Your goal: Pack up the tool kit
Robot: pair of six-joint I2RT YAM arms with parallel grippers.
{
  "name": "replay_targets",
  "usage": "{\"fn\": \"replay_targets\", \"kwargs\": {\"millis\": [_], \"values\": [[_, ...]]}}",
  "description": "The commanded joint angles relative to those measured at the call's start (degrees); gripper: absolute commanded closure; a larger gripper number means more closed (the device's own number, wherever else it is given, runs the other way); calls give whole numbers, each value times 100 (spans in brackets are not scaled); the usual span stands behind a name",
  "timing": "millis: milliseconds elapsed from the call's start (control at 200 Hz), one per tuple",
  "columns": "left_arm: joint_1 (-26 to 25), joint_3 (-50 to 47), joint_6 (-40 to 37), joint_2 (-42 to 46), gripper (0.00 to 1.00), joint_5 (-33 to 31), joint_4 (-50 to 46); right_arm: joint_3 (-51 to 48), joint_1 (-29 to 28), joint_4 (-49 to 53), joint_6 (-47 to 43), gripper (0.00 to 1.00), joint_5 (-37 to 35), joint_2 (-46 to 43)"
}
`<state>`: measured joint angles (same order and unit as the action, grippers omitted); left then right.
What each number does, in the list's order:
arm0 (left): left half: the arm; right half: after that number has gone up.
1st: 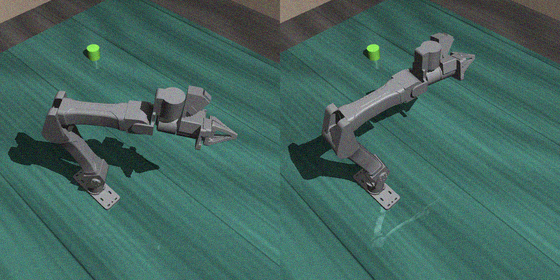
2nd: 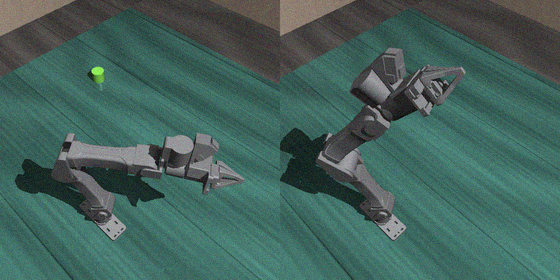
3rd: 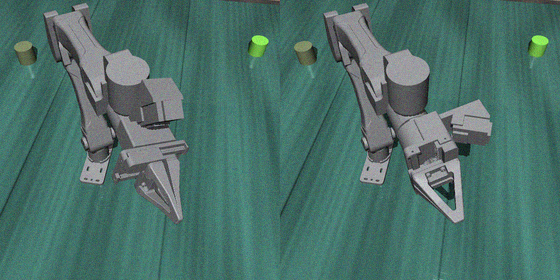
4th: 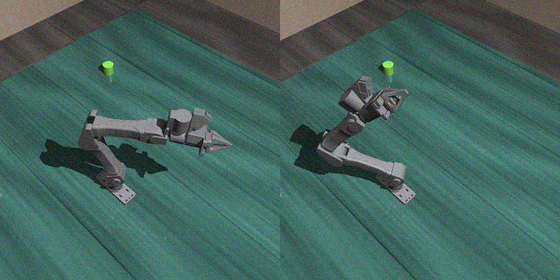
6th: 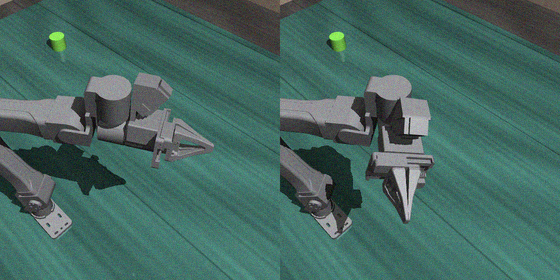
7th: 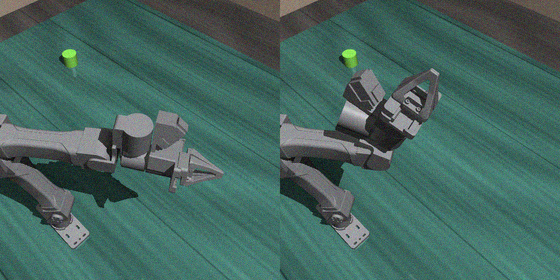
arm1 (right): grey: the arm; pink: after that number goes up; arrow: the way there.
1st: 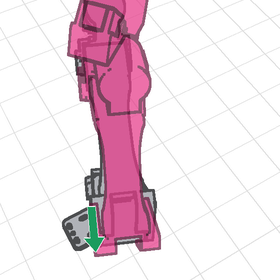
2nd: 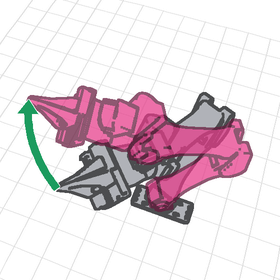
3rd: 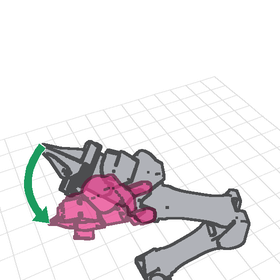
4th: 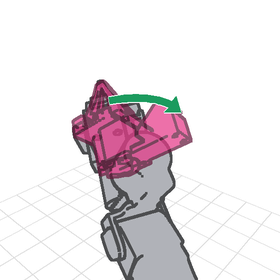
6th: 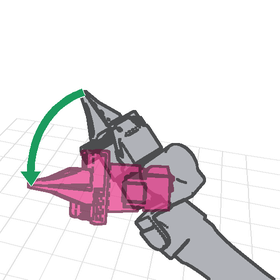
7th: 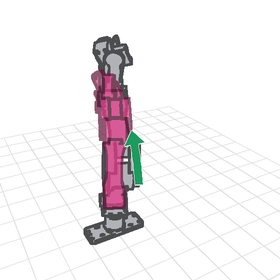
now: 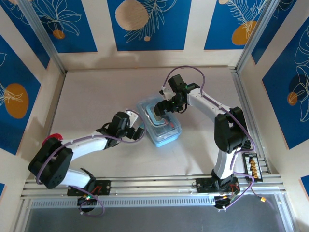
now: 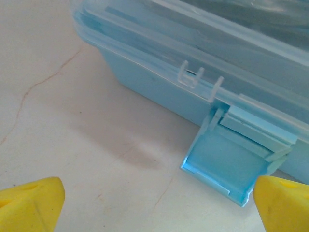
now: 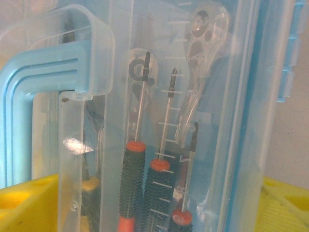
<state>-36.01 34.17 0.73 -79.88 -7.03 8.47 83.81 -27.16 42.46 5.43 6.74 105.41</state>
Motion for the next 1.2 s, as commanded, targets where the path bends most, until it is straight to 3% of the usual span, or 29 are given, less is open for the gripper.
{"fn": "replay_targets", "kwargs": {"millis": [0,530,865,1191], "values": [[38,-14,-214,-255,0,372,6,-367,-70,973,-139,14,512,235],[-94,237,-258,-1316,0,750,635,-262,-62,1010,-148,14,539,374],[-99,437,30,-1534,0,-380,499,-249,-53,1045,-174,14,531,406],[-98,336,214,-1212,0,-943,350,-296,-56,1042,-156,14,521,368]]}}
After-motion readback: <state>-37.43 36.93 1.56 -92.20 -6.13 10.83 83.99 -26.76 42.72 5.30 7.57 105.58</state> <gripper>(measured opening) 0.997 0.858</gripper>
